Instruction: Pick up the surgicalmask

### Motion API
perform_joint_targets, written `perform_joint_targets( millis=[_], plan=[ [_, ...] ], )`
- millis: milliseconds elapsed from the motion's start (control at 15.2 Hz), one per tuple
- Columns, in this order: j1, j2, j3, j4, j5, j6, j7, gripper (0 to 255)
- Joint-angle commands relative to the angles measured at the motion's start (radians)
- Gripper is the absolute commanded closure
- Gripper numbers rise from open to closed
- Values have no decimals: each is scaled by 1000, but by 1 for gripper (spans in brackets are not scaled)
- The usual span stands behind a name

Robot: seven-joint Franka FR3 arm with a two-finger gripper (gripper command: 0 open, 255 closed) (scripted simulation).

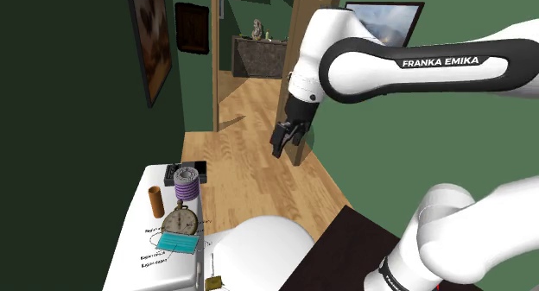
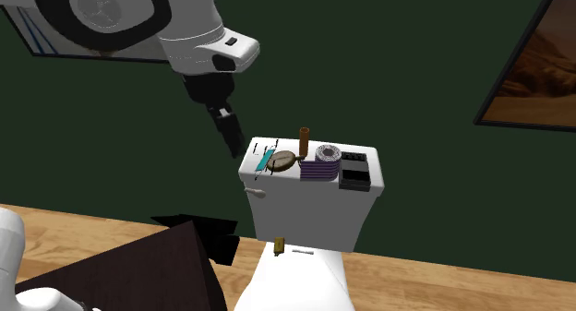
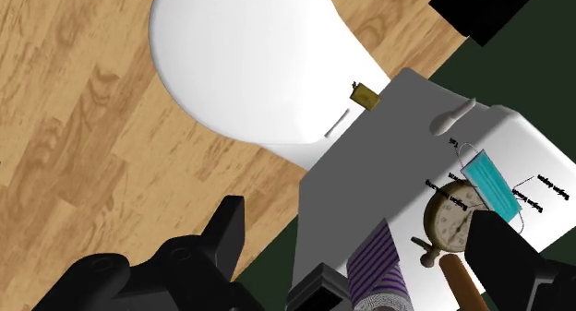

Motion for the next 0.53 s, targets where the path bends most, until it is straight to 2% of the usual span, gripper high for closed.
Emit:
perform_joint_targets(
  millis=[0, 462],
  plan=[
    [11, 48, 36, -6, -3, 72, 18, 0],
    [21, 254, 152, 16, -67, 304, 93, 0]
  ],
)
